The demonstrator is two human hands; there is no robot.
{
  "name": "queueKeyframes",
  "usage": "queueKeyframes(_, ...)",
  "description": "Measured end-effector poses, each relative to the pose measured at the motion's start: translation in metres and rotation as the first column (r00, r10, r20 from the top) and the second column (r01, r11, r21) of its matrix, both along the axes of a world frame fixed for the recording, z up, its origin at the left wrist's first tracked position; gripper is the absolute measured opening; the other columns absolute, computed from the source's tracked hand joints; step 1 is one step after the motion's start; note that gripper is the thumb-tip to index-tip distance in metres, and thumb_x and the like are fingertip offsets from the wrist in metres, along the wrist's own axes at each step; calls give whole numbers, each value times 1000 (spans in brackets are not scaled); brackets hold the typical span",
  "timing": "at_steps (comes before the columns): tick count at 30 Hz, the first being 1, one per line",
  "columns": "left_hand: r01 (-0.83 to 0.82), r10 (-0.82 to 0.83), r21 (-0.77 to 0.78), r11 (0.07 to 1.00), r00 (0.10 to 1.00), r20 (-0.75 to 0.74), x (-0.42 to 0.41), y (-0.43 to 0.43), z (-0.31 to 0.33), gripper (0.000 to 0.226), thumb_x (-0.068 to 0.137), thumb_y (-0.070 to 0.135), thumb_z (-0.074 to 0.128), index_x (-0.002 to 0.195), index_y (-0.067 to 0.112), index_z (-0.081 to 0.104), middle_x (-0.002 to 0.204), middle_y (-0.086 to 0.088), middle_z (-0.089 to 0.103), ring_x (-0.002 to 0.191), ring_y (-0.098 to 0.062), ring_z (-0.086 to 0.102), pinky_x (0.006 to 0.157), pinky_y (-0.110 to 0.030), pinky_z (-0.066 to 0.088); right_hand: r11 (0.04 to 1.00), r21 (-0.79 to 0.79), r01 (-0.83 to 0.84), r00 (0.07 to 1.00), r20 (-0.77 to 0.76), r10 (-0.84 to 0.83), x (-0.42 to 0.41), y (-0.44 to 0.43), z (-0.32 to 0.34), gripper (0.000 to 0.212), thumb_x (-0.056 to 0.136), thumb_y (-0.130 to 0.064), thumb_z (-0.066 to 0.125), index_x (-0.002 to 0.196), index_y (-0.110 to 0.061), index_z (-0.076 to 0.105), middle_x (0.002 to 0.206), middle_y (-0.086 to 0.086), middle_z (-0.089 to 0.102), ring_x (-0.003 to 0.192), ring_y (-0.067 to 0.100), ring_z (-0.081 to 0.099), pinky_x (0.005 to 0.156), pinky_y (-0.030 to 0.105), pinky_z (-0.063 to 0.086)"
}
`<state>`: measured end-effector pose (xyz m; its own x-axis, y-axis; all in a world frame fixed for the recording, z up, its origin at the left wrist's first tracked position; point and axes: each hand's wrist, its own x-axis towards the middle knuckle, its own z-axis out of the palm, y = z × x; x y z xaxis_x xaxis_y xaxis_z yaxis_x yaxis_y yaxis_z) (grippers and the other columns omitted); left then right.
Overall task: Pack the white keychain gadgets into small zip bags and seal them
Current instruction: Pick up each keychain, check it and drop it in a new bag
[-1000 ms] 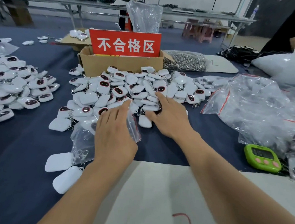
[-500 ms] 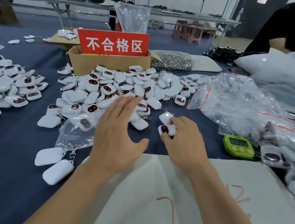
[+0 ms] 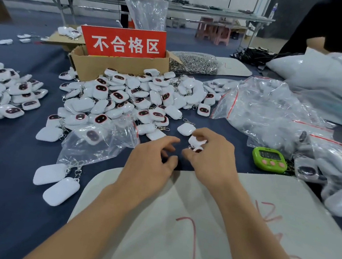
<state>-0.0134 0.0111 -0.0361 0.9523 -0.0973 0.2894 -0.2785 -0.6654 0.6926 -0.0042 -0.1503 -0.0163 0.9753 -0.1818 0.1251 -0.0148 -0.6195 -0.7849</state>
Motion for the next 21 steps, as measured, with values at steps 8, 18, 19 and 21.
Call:
queueKeyframes(8,6,-13,-101,995,998,-65,1,0,5,28,87,24,69,110,38,75,83,28,70,86,9,63,75,-2,41,1000,-23,-4,998,62,6,-24,-11,1,23,84,-11,75,92,-33,75,82,-15,75,83,6,70,67,14,51)
queueKeyframes(18,2,-59,-467,884,993,-107,6,1,16,22,80,37,68,88,56,76,63,11,64,61,-9,55,64,-27,44,700,710,-79,984,-58,170,-11,14,6,9,95,-1,67,101,-7,69,89,16,78,74,20,75,68,29,61)
queueKeyframes(19,-4,-60,-494,869,992,-115,7,2,17,23,79,35,69,86,56,76,64,11,66,62,-10,56,65,-28,46,689,718,-93,976,-73,207,-11,14,7,9,97,-2,65,103,-7,70,93,17,79,77,20,76,69,28,61)
queueKeyframes(21,-6,-67,-525,851,990,-121,7,4,17,25,80,30,70,87,52,78,74,12,75,68,-9,66,67,-21,52,650,752,-110,953,-105,283,-8,13,7,15,100,0,59,108,-4,72,99,19,79,84,23,77,73,29,62)
